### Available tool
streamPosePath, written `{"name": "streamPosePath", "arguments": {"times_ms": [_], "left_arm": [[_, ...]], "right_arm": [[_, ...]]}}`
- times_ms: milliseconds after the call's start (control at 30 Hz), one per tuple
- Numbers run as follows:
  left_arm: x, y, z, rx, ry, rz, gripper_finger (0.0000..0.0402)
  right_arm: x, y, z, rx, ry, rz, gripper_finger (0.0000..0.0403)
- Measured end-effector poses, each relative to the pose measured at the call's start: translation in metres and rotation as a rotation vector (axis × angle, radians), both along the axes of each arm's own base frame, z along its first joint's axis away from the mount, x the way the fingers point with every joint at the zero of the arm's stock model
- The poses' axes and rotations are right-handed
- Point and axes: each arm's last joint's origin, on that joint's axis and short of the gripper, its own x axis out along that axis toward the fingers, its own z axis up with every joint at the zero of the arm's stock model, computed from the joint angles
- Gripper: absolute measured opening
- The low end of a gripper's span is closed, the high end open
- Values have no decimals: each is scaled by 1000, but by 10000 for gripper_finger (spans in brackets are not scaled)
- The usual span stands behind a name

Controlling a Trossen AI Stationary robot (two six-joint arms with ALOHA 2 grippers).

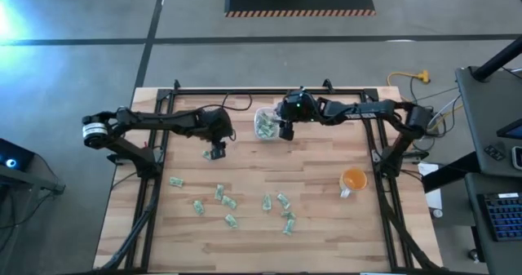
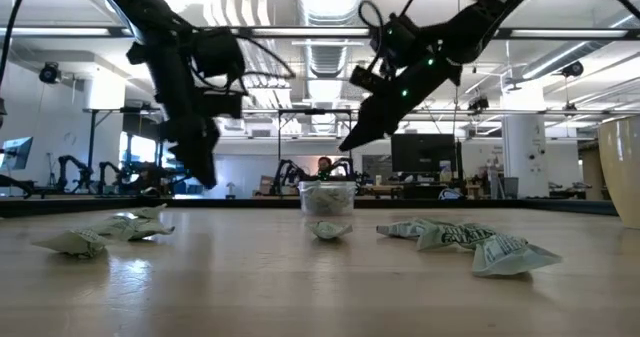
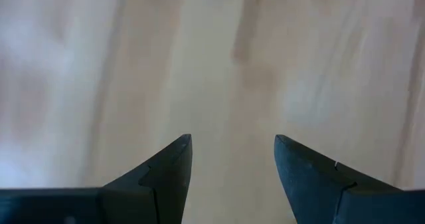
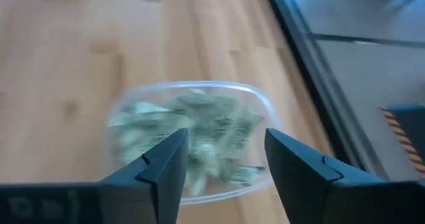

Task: Pick and place Stevia / Truvia into bins
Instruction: Put the green stevia packet into the transparent bin

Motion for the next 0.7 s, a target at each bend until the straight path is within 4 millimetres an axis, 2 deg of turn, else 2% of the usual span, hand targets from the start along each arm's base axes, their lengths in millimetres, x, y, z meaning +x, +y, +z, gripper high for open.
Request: {"name": "streamPosePath", "arguments": {"times_ms": [133, 267, 500, 700], "left_arm": [[-11, -7, -12, -49, 59, 51, 196], [-18, -9, -19, -75, 76, 96, 196], [-32, -16, -22, -90, 81, 117, 196], [-43, -21, -14, -102, 80, 133, 196]], "right_arm": [[-9, 13, 15, 53, 20, 42, 187], [-21, 28, 21, 128, 106, 51, 180], [-30, 53, 12, 193, 204, 94, 173], [-32, 57, 8, 197, 218, 105, 172]]}}
